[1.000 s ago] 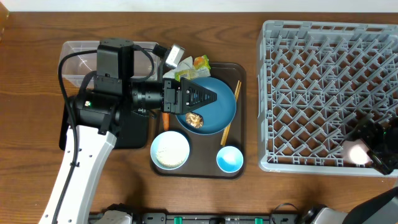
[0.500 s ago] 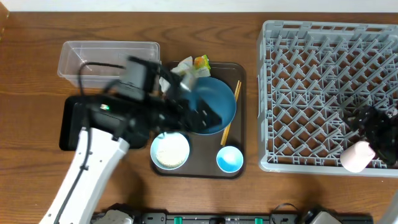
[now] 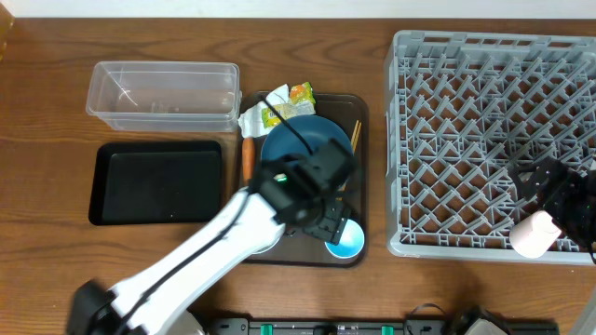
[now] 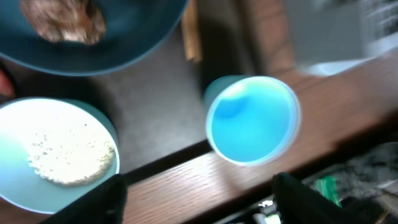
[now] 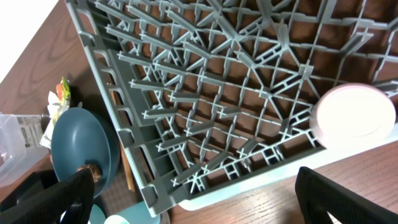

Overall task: Sort waste into correct bins and load items into the dishwasher rack
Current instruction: 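Grasp the light-blue cup with the left gripper and lift it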

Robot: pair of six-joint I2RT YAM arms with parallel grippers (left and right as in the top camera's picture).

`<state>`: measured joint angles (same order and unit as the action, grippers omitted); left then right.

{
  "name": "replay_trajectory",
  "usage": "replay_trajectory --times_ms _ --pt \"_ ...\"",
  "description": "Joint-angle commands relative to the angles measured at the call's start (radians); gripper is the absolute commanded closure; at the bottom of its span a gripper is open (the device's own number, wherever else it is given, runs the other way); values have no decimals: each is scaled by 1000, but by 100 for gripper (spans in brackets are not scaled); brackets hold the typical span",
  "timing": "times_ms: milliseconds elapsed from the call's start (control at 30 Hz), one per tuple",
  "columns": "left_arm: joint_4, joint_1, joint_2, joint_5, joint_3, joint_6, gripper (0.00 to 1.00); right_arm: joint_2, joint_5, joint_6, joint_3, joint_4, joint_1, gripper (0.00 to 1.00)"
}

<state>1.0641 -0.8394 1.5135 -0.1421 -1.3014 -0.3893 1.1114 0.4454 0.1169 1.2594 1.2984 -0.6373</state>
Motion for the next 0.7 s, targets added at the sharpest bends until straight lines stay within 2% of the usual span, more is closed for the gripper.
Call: replay_trajectory --times_ms 0,233,367,533,567,600,667 --pt "-6 -16 95 64 21 -38 33 11 -6 -18 4 3 10 5" --pt "-11 -32 249 55 21 -43 48 19 -11 -18 3 4 10 4" --pt "-34 -32 290 42 22 -43 53 19 -15 -18 3 3 10 4" --pt "-69 -32 295 38 22 -43 73 19 -23 -18 3 4 10 4" --pt "-71 -32 295 37 22 -43 81 19 -23 -18 3 4 10 4" --pt "-71 -32 295 25 21 -42 94 19 -23 -18 3 4 10 4" --pt "-71 -32 292 -14 21 -42 94 19 -23 -18 3 5 10 4"
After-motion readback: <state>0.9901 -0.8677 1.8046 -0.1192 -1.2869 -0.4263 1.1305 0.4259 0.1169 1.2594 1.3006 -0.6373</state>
